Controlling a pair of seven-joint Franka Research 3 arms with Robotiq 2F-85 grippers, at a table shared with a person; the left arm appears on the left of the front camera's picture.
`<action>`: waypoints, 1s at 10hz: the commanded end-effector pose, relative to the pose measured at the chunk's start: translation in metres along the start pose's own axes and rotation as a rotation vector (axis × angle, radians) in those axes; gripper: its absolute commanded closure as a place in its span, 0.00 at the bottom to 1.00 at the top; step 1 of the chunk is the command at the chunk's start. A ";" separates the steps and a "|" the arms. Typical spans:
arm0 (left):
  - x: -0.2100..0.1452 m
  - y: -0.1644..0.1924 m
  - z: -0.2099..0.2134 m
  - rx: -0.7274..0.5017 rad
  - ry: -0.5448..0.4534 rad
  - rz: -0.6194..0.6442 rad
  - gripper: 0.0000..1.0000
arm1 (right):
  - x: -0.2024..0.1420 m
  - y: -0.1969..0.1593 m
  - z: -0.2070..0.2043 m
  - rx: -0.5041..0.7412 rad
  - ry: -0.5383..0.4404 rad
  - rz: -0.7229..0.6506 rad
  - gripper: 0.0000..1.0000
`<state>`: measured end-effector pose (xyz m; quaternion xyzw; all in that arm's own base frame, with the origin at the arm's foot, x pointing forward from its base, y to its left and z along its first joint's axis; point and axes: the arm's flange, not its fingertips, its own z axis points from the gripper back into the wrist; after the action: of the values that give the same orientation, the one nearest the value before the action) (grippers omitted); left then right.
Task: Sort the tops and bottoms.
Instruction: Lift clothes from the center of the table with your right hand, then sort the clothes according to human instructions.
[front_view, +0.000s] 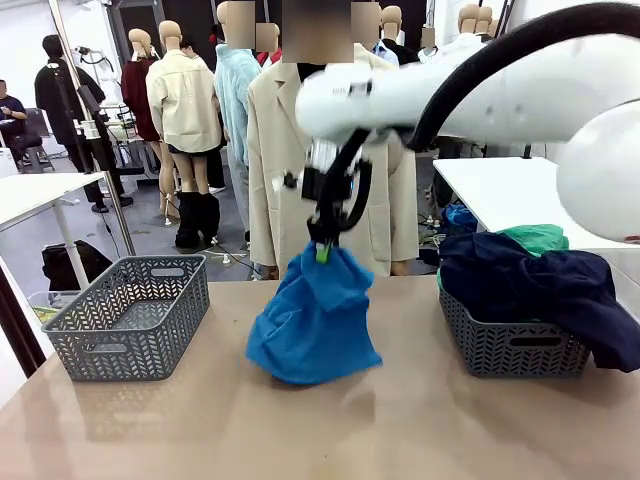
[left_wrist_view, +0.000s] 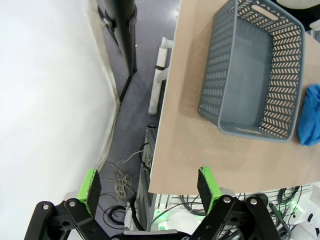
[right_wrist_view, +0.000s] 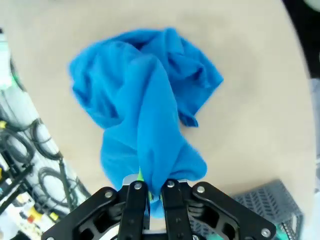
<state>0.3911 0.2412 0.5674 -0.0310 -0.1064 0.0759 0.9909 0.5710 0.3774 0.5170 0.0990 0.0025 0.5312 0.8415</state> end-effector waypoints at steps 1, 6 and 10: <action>0.003 0.000 0.003 -0.004 0.005 0.012 0.00 | 0.010 0.027 0.061 -0.108 0.032 -0.016 1.00; 0.003 0.000 0.003 -0.004 0.005 0.012 0.00 | -0.011 0.124 0.221 -0.103 -0.079 -0.143 1.00; 0.003 0.000 0.003 -0.004 0.005 0.012 0.00 | -0.019 0.159 0.267 -0.106 -0.162 -0.395 1.00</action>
<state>0.3917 0.2414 0.5675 -0.0309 -0.1062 0.0759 0.9910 0.4429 0.3651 0.7826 0.0912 -0.0719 0.3653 0.9236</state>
